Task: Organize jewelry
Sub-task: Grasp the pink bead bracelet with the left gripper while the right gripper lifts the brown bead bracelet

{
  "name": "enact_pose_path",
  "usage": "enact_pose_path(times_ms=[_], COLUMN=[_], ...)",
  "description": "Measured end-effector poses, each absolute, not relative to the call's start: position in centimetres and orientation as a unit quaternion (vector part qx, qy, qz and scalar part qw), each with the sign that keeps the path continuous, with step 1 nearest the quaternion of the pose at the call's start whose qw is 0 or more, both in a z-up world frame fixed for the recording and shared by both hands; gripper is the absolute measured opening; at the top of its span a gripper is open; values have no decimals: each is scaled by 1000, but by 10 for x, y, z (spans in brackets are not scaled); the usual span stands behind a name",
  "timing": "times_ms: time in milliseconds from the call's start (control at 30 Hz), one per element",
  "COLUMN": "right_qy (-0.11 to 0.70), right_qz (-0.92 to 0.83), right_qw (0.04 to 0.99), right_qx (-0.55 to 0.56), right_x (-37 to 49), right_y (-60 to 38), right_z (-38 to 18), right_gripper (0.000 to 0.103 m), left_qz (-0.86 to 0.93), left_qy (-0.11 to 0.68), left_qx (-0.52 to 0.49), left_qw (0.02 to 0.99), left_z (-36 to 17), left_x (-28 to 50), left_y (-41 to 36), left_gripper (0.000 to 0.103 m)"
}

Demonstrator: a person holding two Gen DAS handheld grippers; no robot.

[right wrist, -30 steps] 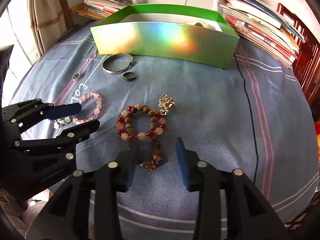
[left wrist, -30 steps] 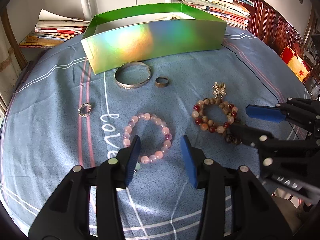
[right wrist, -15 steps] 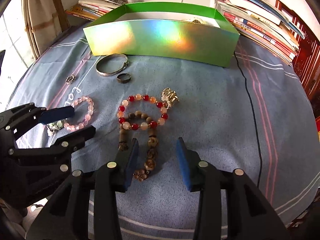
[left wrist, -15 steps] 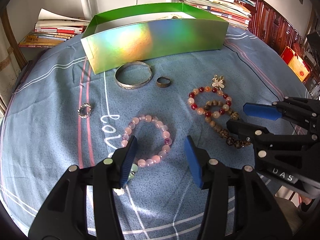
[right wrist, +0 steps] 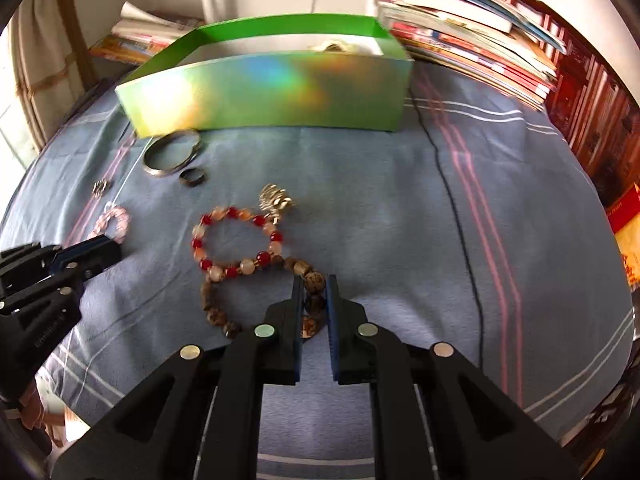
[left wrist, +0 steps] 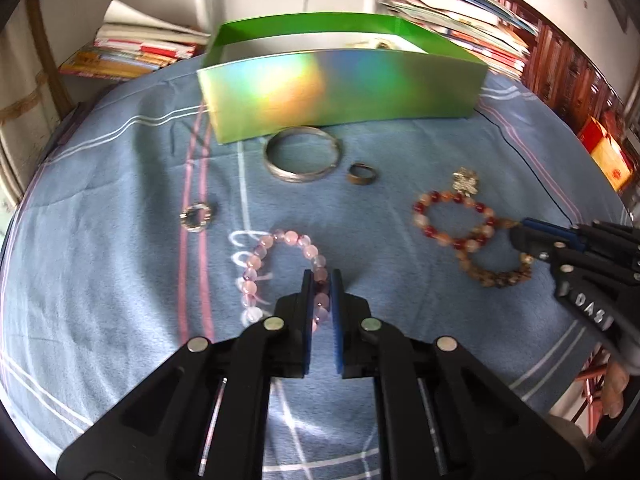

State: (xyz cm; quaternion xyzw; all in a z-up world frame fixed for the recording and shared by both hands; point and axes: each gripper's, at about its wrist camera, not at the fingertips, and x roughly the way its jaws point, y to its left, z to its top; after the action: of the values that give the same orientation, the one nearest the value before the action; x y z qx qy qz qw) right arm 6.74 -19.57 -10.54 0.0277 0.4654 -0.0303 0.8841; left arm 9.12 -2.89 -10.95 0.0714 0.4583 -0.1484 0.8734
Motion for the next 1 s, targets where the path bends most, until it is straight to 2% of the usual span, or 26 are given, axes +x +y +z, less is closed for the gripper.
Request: enact_pose_path(times_ms=[167, 200, 267, 333, 400, 533, 600, 633, 700, 1000], right_qy=[458, 461, 460, 459, 464, 464, 463, 464, 464, 399], right_qz=[-53, -55, -58, -61, -55, -53, -43, -41, -32, -23], right_qw=[887, 885, 885, 886, 883, 884, 885, 885, 885, 916], right_qx=[41, 38, 36, 33, 39, 32, 31, 28, 32, 35], right_x=[67, 67, 66, 65, 66, 66, 65, 65, 65, 55], right_y=[-211, -212, -214, -216, -217, -213, -210, -208, -205, -202], right_z=[-101, -102, -102, -103, -107, -112, -112, -112, -111, -58], right_gripper=[12, 14, 33, 37, 37, 35, 18, 11, 11, 11], left_qz=[-146, -147, -149, -151, -146, -135, -138, -141, -141, -145], left_qy=[465, 467, 466, 464, 460, 448, 448, 449, 448, 419], left_qx=[52, 51, 53, 58, 70, 91, 86, 84, 88, 72], left_qw=[872, 870, 870, 871, 873, 879, 879, 878, 878, 894], left_z=[-109, -109, -110, -110, -111, -112, -111, -111, -111, -80], left_x=[96, 97, 96, 95, 93, 91, 92, 91, 91, 84], left_y=[-17, -17, -18, -21, -25, -34, -33, -33, -34, -28], left_gripper=[9, 13, 17, 26, 28, 30, 27, 20, 9, 9])
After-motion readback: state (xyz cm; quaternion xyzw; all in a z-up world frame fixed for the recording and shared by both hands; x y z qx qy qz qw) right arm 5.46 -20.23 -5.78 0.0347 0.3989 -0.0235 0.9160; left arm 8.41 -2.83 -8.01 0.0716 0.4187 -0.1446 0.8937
